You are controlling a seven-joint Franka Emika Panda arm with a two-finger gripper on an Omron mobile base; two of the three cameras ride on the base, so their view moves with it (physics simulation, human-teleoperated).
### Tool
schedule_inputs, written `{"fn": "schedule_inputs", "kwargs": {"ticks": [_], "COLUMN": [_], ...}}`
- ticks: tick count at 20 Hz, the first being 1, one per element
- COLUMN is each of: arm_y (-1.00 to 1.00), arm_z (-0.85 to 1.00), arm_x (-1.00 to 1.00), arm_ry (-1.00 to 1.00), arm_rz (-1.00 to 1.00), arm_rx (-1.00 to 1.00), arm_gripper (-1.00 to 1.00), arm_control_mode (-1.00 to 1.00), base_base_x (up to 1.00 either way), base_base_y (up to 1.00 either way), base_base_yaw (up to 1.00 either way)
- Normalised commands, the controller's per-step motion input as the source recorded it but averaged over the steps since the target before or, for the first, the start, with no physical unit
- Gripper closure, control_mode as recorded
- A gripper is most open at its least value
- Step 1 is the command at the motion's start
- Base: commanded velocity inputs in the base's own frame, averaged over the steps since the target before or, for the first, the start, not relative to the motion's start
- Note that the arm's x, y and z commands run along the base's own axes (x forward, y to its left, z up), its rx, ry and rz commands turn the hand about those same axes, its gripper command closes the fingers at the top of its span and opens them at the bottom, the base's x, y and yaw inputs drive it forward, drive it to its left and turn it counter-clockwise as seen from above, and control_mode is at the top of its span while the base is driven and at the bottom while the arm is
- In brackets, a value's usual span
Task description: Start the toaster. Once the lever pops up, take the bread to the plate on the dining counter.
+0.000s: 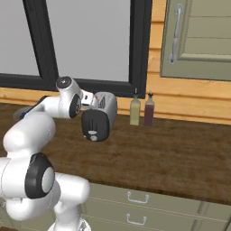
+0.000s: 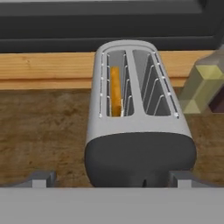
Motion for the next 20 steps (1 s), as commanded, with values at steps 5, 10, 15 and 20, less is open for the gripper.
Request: {"fn": "schedule_inputs", "kwargs": {"ticks": [5, 10, 15, 20], "arm_y": [0.00, 0.00, 0.00, 0.00], "arm_z": [0.05, 0.04, 0.00, -0.17], "arm_x": [0.29, 0.19, 0.25, 0.13], "arm_ry": [-0.04, -0.03, -0.02, -0.06], "arm_rz": [0.00, 0.00, -0.01, -0.05], "arm_rx": [0.00, 0.00, 0.00, 0.00], "arm_gripper": [-1.00, -1.00, -1.00, -1.00], "arm_control_mode": [-1.00, -1.00, -1.00, -1.00], "base_base_x": [0.00, 0.00, 0.00, 0.00], "base_base_y": [0.00, 0.00, 0.00, 0.00], "base_base_yaw": [0.00, 0.00, 0.00, 0.00]}}
